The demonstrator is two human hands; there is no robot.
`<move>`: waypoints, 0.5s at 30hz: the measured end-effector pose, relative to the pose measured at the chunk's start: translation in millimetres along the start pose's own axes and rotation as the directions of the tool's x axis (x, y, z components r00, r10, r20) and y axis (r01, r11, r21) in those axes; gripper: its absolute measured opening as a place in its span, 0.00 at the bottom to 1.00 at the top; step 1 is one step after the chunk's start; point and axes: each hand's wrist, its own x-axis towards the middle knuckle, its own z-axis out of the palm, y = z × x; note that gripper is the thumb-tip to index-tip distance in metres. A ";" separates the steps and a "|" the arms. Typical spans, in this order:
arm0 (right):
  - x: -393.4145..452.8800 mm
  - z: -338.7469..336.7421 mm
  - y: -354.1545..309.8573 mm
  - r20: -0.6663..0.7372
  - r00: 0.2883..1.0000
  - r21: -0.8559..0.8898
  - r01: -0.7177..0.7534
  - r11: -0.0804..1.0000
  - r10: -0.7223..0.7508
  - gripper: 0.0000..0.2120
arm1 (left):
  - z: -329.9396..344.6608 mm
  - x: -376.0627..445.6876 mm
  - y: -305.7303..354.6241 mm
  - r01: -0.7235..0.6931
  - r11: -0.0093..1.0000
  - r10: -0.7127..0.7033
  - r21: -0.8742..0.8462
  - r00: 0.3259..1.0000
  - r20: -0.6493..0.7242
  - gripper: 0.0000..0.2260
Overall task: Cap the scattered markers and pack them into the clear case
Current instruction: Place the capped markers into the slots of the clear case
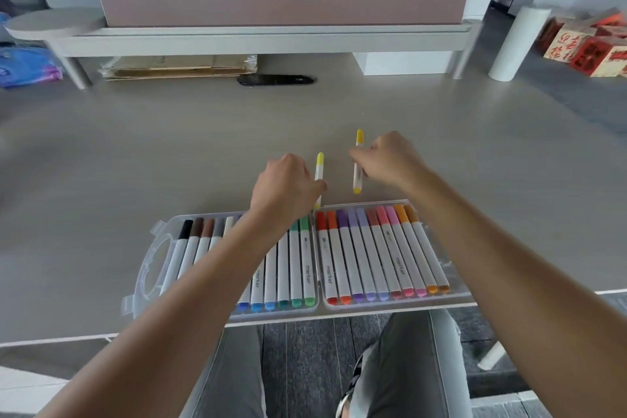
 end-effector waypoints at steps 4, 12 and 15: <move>-21.9 -29.0 18.2 -0.086 0.996 0.174 0.030 0.984 -0.015 0.21 | 8.9 10.1 5.6 -0.010 0.994 0.007 0.113 1.000 0.021 0.13; -71.0 -50.7 75.3 -0.060 0.998 0.197 0.046 0.979 -0.035 0.17 | 15.0 15.1 36.4 -0.034 0.990 0.032 0.135 0.999 0.017 0.08; -84.5 -57.5 90.8 -0.038 0.998 0.182 0.051 0.982 -0.045 0.13 | 12.6 3.0 57.6 -0.050 0.999 0.050 -0.021 0.999 0.000 0.08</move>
